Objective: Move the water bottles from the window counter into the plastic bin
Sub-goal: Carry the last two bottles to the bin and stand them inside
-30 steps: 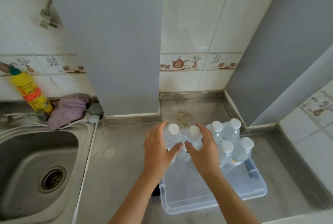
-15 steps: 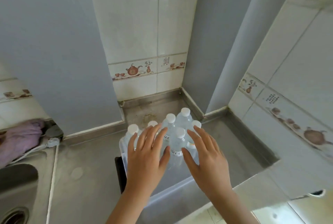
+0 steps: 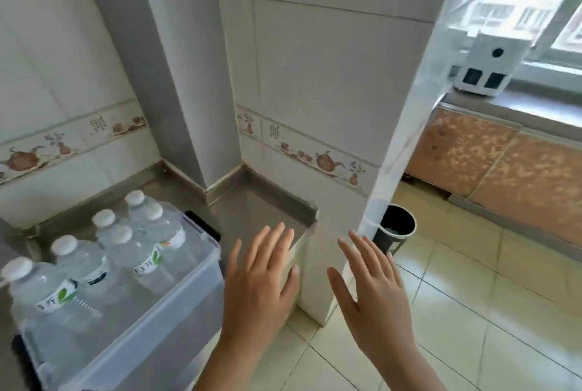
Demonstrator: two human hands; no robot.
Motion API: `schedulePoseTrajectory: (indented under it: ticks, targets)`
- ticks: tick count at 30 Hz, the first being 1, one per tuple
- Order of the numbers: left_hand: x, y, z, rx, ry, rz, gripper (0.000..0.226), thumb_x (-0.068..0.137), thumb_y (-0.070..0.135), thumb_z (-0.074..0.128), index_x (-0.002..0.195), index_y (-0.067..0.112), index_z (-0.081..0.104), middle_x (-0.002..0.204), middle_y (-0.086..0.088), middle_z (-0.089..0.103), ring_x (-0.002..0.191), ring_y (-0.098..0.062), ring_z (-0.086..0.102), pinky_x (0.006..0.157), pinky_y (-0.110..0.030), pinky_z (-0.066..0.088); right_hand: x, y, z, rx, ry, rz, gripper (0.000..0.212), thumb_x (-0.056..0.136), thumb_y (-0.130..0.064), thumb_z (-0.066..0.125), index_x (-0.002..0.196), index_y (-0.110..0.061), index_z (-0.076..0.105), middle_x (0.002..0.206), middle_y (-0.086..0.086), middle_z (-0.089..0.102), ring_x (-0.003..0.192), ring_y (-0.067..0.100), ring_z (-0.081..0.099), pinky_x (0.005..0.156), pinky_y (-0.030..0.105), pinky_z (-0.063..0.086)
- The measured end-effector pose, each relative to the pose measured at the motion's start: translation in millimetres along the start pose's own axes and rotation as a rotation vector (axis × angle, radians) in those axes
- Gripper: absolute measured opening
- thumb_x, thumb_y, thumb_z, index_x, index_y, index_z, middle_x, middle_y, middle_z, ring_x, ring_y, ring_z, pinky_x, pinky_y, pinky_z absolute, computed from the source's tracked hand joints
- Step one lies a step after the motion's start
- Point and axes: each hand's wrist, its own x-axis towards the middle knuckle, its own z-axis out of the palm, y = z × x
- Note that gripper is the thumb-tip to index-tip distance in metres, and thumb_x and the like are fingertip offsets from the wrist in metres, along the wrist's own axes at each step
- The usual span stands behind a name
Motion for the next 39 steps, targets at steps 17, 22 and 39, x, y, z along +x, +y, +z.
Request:
schedulePoseTrajectory:
  ticks: [17, 22, 39]
  targets:
    - [65, 258, 108, -0.193, -0.153, 0.548, 0.052, 0.088, 0.039, 0.043, 0.133, 0.019, 0.059, 0.139, 0.0, 0.059, 0.132, -0.019, 0.05, 0.11, -0.046, 0.026, -76, 210, -125, -0.21, 0.25, 0.572, 0.051, 0.093, -0.049, 0.035, 0.134, -0.022, 0.05, 0.142, 0.001, 0.05, 0.135, 0.023, 0.041, 0.109, 0.046, 0.033]
    - [114, 314, 159, -0.285, -0.188, 0.672, 0.052, 0.088, 0.039, 0.045, 0.135, 0.02, 0.057, 0.142, 0.002, 0.056, 0.135, -0.018, 0.046, 0.112, -0.046, 0.026, -57, 271, -142, -0.301, 0.306, 0.718, 0.049, 0.092, -0.048, 0.037, 0.13, -0.021, 0.053, 0.139, 0.003, 0.052, 0.132, 0.023, 0.041, 0.105, 0.052, 0.037]
    - [253, 515, 285, -0.465, -0.343, 0.973, 0.055, 0.091, 0.043, 0.042, 0.142, 0.024, 0.045, 0.148, 0.005, 0.049, 0.138, -0.015, 0.036, 0.112, -0.041, 0.021, -2, 450, -202, -0.458, 0.402, 1.089, 0.056, 0.091, -0.056, 0.032, 0.134, -0.024, 0.05, 0.144, 0.003, 0.048, 0.135, 0.022, 0.037, 0.108, 0.053, 0.032]
